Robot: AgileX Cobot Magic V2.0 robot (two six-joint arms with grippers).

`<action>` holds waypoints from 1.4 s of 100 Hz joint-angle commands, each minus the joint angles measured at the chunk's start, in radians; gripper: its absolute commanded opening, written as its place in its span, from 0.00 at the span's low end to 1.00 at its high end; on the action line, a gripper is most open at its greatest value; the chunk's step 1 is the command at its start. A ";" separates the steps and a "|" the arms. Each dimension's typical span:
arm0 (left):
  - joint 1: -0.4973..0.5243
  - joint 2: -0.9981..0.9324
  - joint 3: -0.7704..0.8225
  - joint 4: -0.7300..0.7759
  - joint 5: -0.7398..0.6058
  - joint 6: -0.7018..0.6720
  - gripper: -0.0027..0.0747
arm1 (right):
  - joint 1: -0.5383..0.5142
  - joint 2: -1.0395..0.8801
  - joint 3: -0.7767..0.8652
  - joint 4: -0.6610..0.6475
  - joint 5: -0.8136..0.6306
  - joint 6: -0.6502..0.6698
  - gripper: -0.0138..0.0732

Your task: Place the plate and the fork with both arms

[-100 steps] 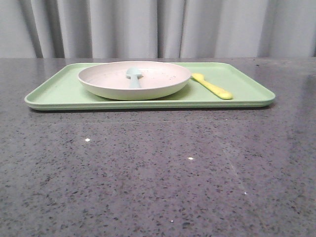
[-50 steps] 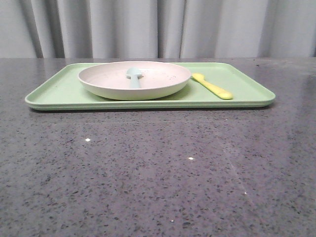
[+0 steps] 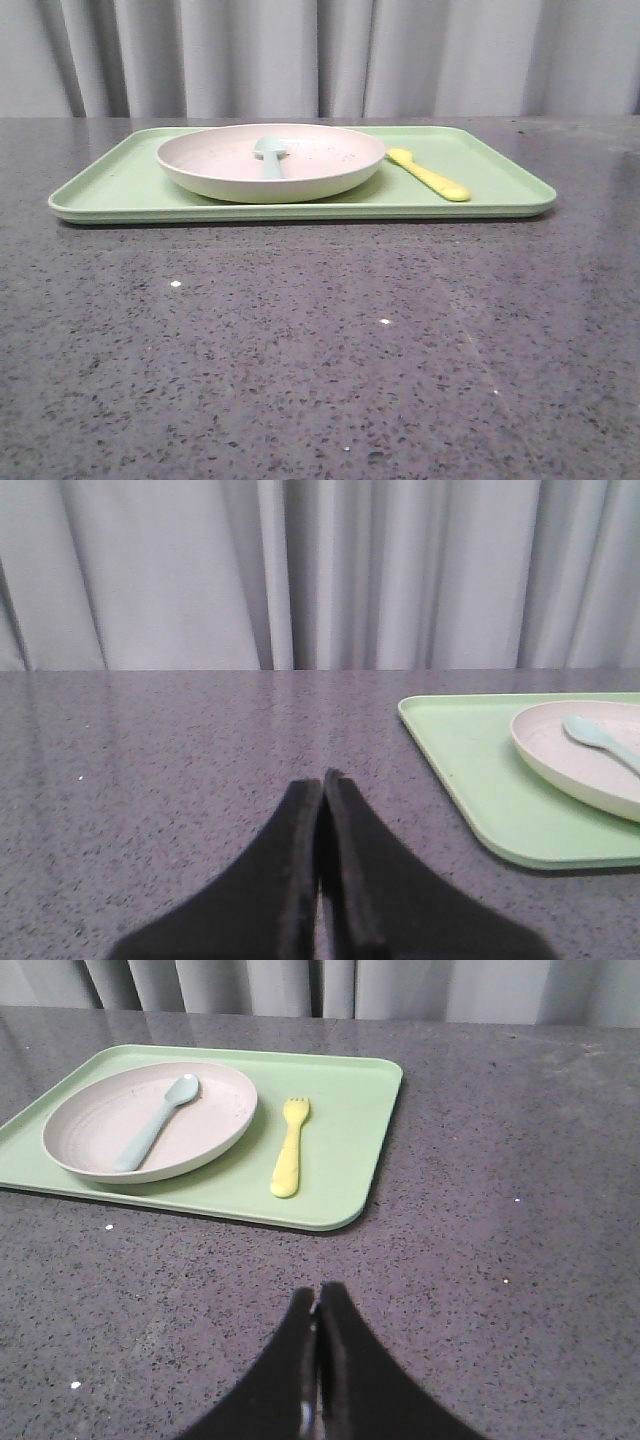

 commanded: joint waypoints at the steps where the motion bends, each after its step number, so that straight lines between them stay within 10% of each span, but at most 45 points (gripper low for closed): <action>1: 0.026 -0.023 0.012 0.001 -0.093 -0.010 0.01 | -0.006 0.011 -0.022 -0.021 -0.081 -0.001 0.08; 140: 0.036 -0.161 0.121 0.020 -0.084 -0.010 0.01 | -0.006 0.013 -0.022 -0.021 -0.082 -0.001 0.08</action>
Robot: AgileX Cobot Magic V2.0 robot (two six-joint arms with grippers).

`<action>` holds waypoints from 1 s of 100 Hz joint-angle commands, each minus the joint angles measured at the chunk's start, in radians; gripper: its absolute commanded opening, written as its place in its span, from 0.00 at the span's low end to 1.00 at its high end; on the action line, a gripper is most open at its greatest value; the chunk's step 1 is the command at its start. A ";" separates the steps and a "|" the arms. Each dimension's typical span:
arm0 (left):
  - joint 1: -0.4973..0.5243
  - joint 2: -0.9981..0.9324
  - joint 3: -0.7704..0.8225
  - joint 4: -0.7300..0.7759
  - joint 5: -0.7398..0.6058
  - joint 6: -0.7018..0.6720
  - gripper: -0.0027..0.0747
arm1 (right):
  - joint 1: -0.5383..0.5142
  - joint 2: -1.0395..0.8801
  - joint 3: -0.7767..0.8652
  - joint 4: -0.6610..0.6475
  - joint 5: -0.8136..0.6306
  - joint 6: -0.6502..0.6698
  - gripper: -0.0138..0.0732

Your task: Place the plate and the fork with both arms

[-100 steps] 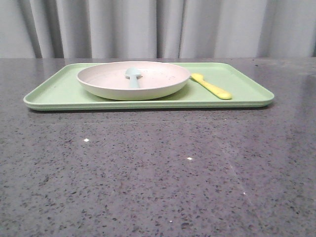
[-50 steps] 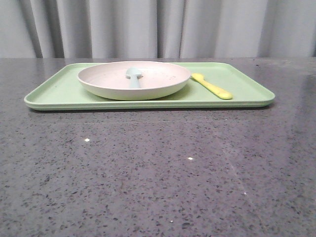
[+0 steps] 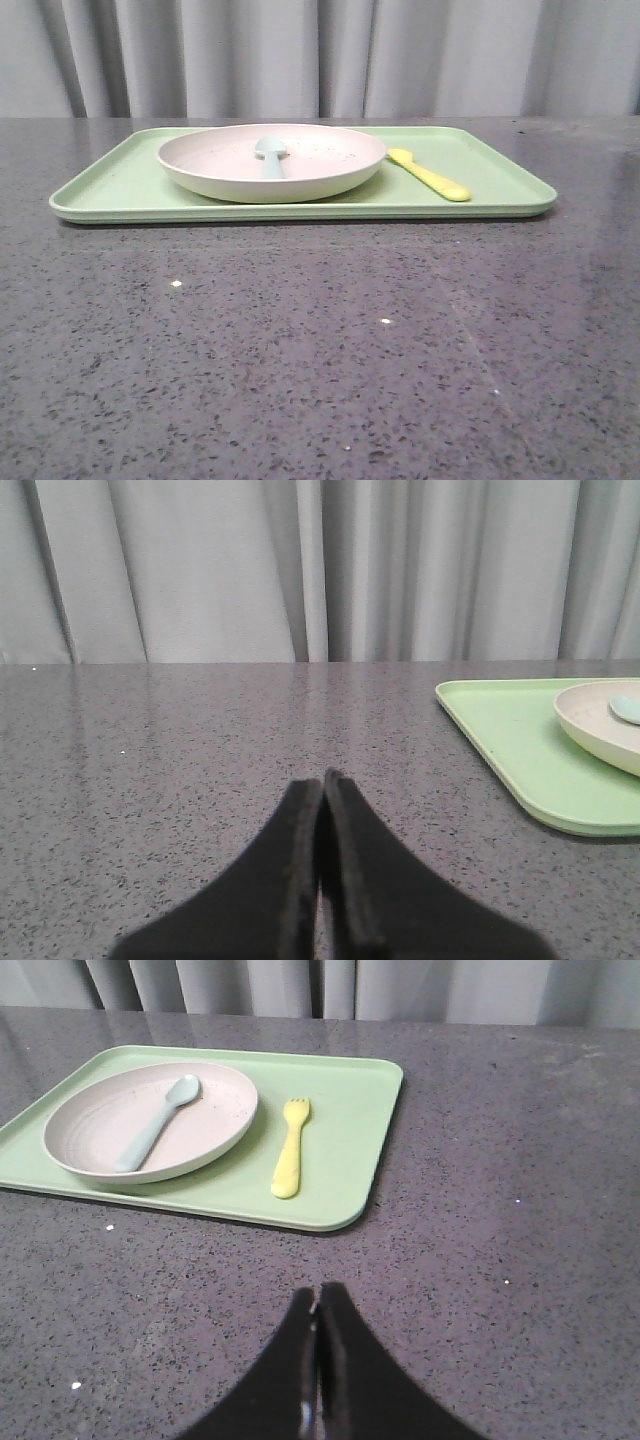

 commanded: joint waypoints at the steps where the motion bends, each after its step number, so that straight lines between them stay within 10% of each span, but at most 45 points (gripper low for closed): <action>1: -0.001 -0.034 0.012 -0.001 -0.072 -0.010 0.01 | -0.006 0.013 -0.022 -0.019 -0.081 -0.001 0.08; 100: -0.001 -0.034 0.012 -0.001 -0.072 -0.010 0.01 | -0.333 -0.158 0.464 -0.014 -0.659 -0.021 0.08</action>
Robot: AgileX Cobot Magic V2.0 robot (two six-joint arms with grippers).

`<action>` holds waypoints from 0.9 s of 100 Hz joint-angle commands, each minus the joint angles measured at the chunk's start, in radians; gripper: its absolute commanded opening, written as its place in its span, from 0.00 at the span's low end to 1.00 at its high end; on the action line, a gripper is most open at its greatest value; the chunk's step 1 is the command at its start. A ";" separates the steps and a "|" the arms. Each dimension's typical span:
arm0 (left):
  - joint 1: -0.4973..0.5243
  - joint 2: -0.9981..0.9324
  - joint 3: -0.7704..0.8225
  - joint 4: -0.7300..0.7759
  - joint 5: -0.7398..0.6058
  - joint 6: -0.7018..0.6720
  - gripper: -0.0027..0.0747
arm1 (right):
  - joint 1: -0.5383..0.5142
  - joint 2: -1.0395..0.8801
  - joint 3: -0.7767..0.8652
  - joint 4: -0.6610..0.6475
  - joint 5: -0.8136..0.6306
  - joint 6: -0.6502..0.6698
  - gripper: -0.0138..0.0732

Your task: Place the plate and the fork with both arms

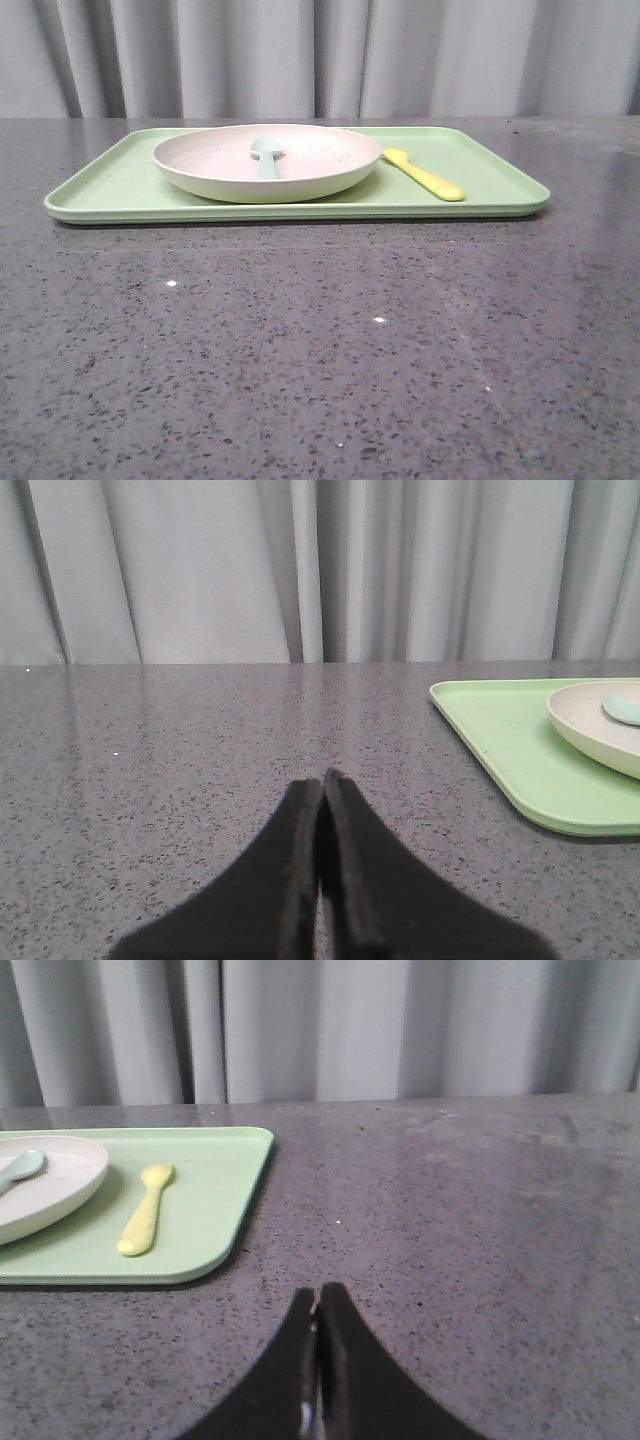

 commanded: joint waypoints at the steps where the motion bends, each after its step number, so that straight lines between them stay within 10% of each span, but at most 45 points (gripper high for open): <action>1: -0.001 -0.034 0.012 -0.001 -0.072 -0.010 0.01 | -0.034 -0.029 0.011 0.010 -0.095 -0.013 0.08; 90: -0.001 -0.033 0.012 -0.001 -0.072 -0.010 0.01 | -0.046 -0.144 0.083 0.011 -0.063 -0.013 0.08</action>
